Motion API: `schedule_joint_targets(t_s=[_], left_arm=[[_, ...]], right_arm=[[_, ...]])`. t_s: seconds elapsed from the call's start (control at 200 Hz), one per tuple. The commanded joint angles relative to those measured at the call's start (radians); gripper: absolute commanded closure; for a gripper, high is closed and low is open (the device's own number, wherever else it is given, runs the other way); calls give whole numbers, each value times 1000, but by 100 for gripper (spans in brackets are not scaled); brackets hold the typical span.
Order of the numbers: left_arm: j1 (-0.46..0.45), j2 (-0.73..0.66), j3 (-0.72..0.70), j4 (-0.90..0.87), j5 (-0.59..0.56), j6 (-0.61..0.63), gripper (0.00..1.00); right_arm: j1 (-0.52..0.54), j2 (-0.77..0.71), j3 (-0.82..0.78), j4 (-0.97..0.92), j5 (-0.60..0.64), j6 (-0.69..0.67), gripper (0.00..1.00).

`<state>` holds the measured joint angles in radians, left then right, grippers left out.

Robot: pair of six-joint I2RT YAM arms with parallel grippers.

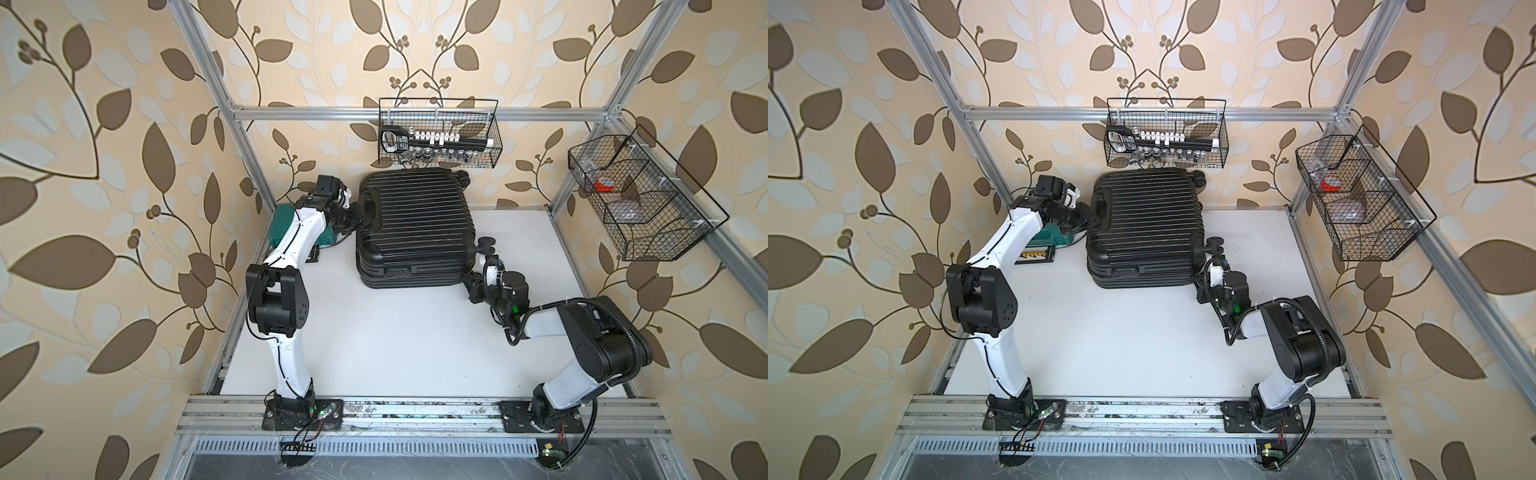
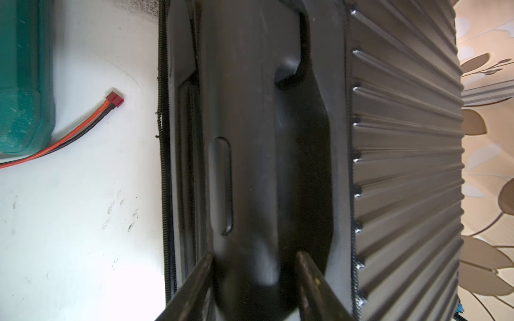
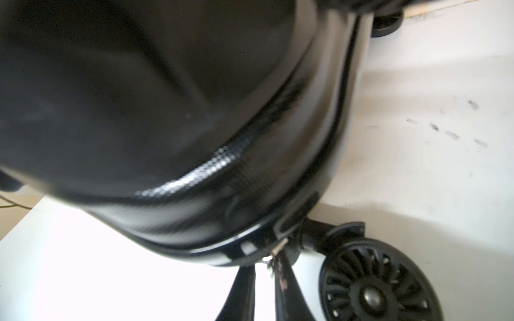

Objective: Close the suitcase zippers
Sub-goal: Zip the zipper on the suitcase.

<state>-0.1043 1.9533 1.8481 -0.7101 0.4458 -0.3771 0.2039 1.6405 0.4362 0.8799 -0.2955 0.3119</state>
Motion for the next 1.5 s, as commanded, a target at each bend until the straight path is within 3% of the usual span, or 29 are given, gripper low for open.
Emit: schedule_joint_targets(t_s=[0.0, 0.155, 0.585, 0.785, 0.91, 1.11, 1.495], left_arm=[[-7, -24, 40, -2, 45, 18, 52], [-8, -24, 35, -2, 50, 10, 53], [-8, -93, -111, 188, 102, -224, 58], [-8, -95, -114, 206, 94, -255, 59], [-8, -89, -104, 196, 81, -237, 59], [-8, -23, 15, 69, 17, -97, 49], [-16, 154, 263, -124, -48, 11, 51]], right_arm=[[-7, 10, 35, 33, 57, 19, 88], [-8, 12, 32, 38, 42, 17, 100], [71, -102, -46, -1, -31, -41, 100], [127, -179, -76, -53, -31, -72, 100], [136, -219, -90, -80, -16, -70, 100], [135, -243, -91, -127, 27, -85, 100], [135, -265, -97, -140, 27, -88, 100]])
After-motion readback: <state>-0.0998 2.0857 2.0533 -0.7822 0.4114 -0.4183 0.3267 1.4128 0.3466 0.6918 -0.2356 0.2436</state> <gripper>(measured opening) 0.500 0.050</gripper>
